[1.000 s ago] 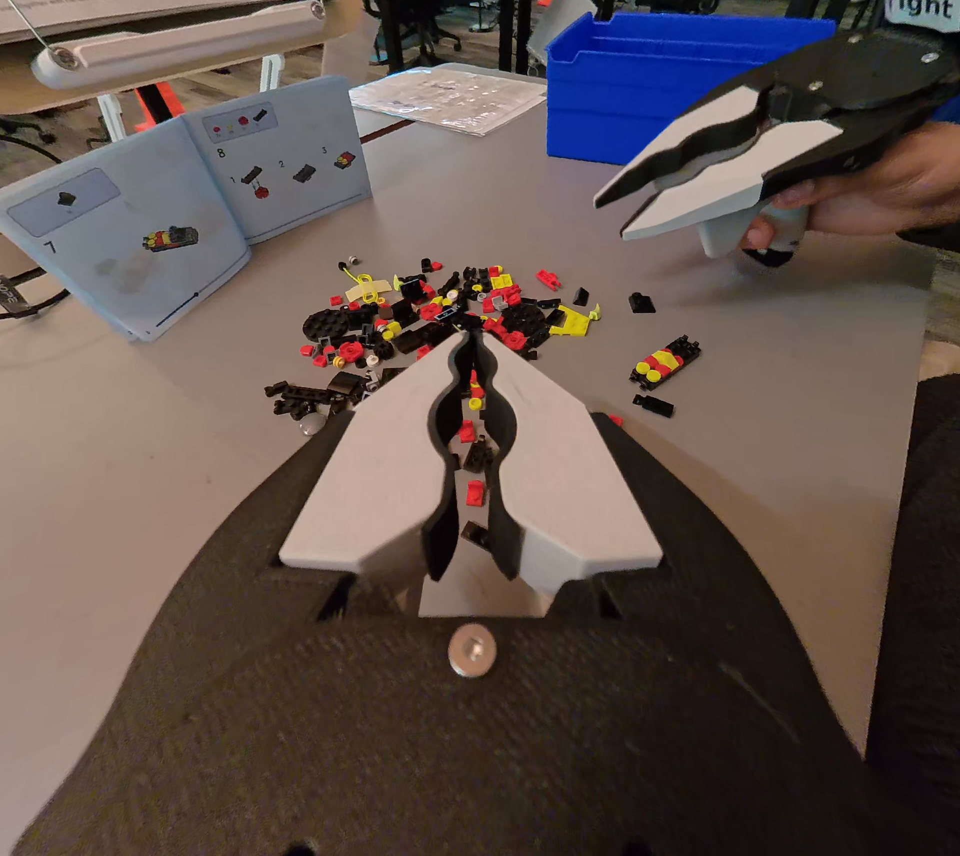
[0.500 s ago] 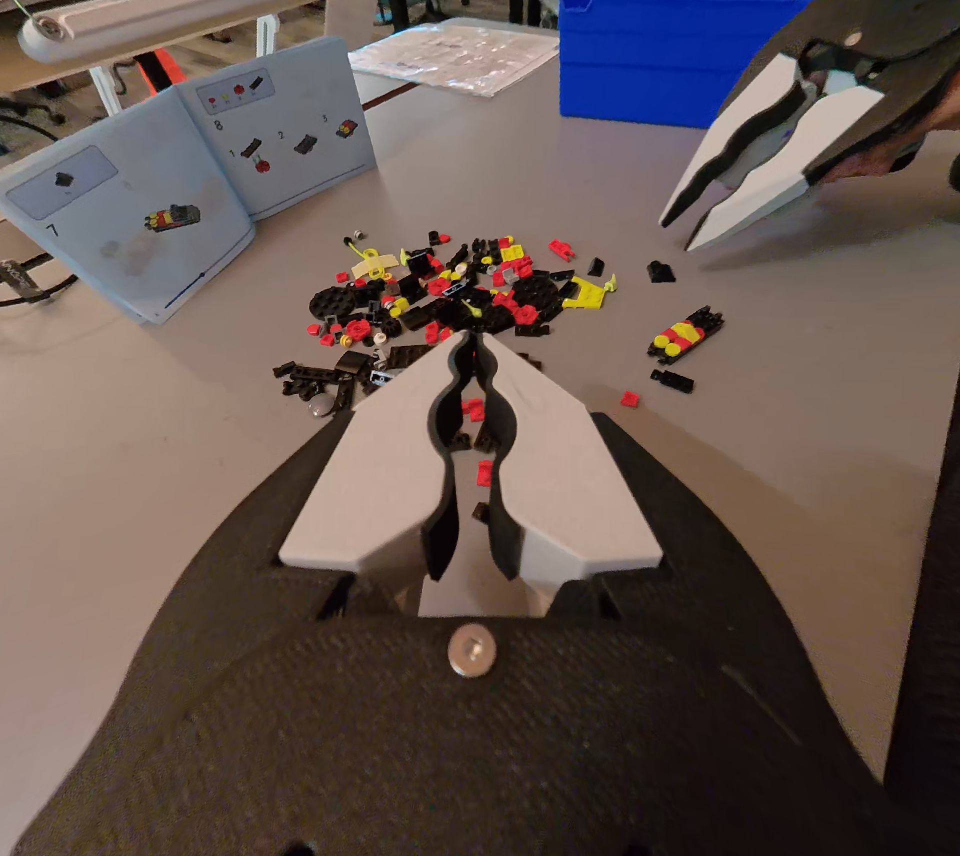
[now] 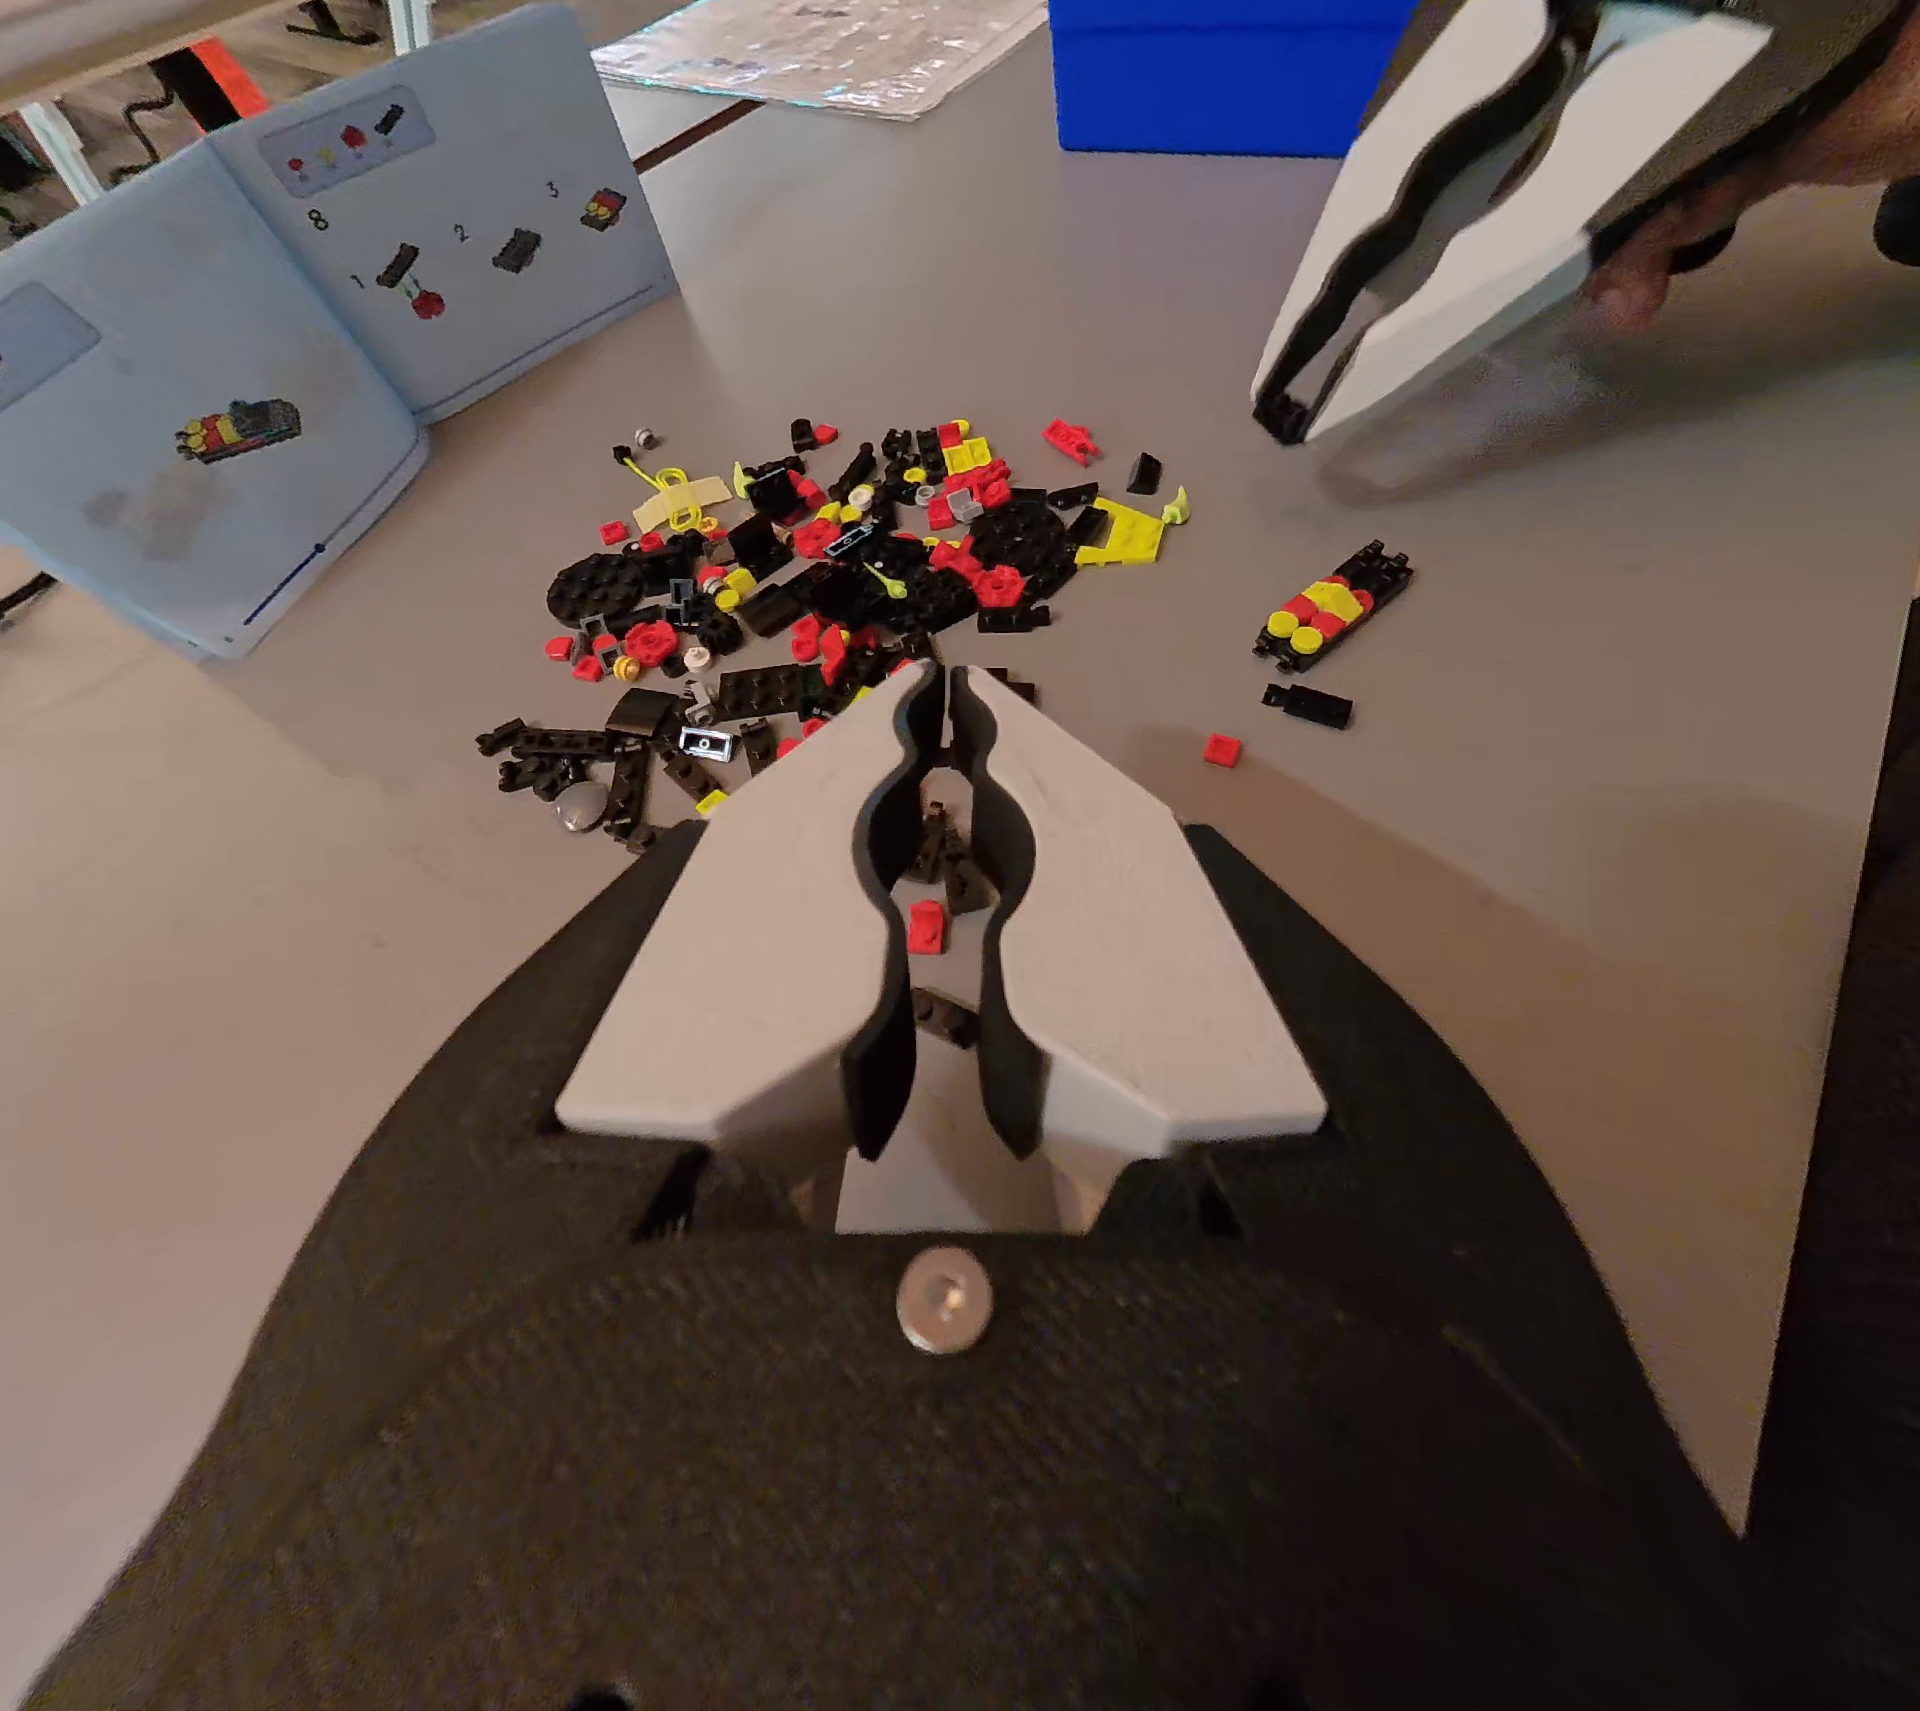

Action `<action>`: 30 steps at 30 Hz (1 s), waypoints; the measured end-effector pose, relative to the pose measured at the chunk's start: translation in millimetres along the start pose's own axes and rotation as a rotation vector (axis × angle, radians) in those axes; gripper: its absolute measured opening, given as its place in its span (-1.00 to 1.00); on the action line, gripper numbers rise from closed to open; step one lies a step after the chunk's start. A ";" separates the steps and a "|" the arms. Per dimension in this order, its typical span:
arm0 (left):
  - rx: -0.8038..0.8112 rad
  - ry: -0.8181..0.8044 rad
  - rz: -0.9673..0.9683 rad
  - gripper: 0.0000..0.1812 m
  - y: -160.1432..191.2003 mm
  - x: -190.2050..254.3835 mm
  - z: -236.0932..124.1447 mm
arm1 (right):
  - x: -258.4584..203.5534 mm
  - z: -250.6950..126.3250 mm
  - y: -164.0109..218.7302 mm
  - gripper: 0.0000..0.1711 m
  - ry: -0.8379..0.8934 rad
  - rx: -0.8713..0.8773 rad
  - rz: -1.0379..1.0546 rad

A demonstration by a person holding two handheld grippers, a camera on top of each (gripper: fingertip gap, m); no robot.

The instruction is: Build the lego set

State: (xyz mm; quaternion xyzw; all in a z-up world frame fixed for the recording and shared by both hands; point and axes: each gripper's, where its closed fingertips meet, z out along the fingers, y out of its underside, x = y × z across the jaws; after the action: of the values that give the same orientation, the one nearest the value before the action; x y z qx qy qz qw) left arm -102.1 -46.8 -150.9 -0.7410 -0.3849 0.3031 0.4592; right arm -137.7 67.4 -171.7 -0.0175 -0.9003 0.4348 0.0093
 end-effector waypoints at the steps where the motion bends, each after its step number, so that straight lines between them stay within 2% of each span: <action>1: -0.003 0.006 0.001 -1.00 0.6 1.1 0.2 | -4.9 -4.1 -8.2 -0.83 -0.028 0.036 -0.001; 3: -0.007 0.030 0.003 -1.00 1.7 5.2 0.8 | -13.3 -9.6 -12.6 -0.84 -0.077 0.055 -0.021; 8: -0.027 0.088 0.051 -0.99 5.3 20.3 3.3 | -15.1 -1.2 17.9 -0.83 -0.087 -0.097 -0.127; 12: -0.065 0.152 0.074 -1.00 11.6 39.1 6.9 | -31.5 6.1 19.1 -0.83 -0.163 -0.115 -0.118; 17: -0.122 0.266 0.069 -0.98 16.7 74.0 12.6 | -33.2 9.5 24.5 -0.83 -0.155 -0.142 -0.150; 19: -0.133 0.264 0.119 -0.93 18.5 80.6 17.3 | -33.5 11.0 25.4 -0.83 -0.162 -0.144 -0.139; 24: -0.146 0.293 0.157 -0.64 16.4 97.0 32.2 | -35.3 14.2 27.4 -0.83 -0.184 -0.149 -0.126; 30: -0.143 0.330 0.172 -0.56 5.1 100.9 52.4 | -36.1 15.1 26.5 -0.83 -0.189 -0.141 -0.127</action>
State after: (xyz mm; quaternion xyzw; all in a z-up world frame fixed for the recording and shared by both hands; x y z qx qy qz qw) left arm -90.2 60.8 -185.9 -0.8415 -0.2601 0.1876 0.4348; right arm -101.6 70.6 -201.9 0.0801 -0.9249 0.3685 -0.0492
